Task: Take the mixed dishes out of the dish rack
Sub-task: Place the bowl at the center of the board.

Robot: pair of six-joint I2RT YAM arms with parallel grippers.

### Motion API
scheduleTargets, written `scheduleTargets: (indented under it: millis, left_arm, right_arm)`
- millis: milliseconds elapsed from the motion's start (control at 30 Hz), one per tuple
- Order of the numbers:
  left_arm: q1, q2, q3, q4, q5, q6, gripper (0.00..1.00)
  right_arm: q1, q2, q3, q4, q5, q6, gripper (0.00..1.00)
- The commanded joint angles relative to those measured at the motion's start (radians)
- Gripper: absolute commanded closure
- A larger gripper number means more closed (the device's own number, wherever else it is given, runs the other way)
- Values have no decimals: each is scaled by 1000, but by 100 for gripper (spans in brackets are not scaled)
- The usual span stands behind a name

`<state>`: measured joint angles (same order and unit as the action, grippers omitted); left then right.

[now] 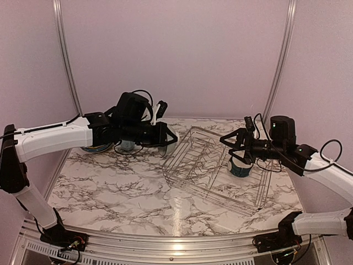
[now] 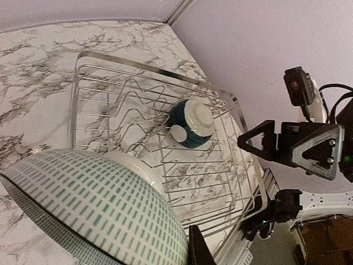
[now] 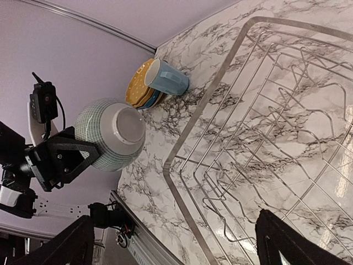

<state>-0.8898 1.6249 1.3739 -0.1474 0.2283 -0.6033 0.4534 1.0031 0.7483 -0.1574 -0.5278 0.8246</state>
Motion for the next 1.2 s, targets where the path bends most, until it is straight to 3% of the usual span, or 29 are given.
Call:
scheduleTargets:
  millis: [0,233,700,1167]
  left_arm:
    - [34,-51,27,-231,-275,129,100]
    - [97,-49,30,-429,-536,118,100]
    - [161,187,106,-653,-723,192,100]
    - [234,374,141,-666,-673,285,100]
  right_arm:
    - [7,10,49,-36,24,-28,1]
    - [7,34,51,-30,21,-29,2]
    - [7,46,70,-57,28,-46,2]
    - [7,29,62,-77,47,-49,1]
